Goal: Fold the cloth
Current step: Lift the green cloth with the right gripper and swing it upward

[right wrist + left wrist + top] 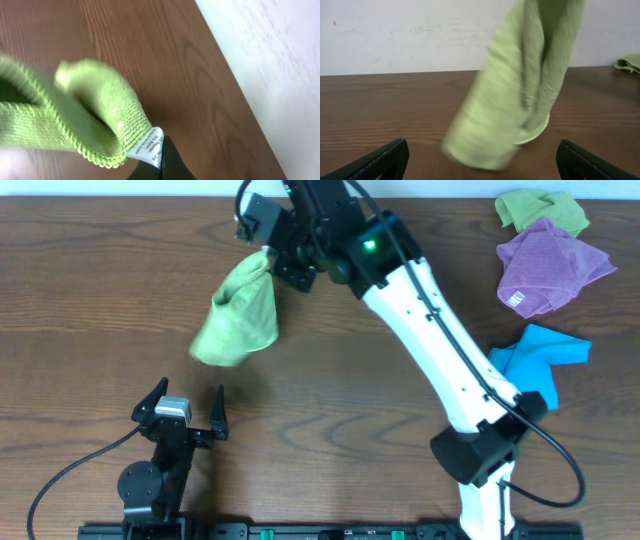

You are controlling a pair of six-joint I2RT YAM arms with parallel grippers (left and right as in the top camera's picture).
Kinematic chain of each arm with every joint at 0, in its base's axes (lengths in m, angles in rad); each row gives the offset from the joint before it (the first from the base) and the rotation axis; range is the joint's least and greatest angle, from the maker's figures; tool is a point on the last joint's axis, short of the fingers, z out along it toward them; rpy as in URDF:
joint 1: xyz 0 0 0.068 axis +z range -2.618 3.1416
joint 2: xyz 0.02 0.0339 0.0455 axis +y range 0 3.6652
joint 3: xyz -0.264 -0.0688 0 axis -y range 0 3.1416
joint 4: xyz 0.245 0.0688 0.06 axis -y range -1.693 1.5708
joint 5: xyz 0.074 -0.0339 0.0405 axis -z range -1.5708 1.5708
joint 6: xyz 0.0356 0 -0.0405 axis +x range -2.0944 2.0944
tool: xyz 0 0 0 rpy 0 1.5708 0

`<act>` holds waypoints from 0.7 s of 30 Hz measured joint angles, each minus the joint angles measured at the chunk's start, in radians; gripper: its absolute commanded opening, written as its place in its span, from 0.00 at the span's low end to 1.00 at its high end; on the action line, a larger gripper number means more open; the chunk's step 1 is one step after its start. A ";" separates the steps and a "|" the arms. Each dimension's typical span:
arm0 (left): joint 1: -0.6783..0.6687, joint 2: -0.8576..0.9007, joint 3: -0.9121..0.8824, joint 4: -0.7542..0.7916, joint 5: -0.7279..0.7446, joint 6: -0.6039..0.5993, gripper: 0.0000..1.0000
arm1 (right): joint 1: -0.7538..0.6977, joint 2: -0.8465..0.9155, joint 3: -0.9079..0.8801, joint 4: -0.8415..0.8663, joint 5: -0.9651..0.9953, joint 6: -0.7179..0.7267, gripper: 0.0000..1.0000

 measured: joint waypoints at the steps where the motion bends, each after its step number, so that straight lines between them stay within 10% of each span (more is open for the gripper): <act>1: 0.000 0.000 0.000 0.000 0.000 0.000 0.95 | -0.005 -0.006 0.000 -0.033 0.002 -0.003 0.01; 21: 0.000 0.000 0.000 0.000 0.000 0.000 0.96 | -0.120 -0.010 -0.002 -0.145 0.398 0.141 0.01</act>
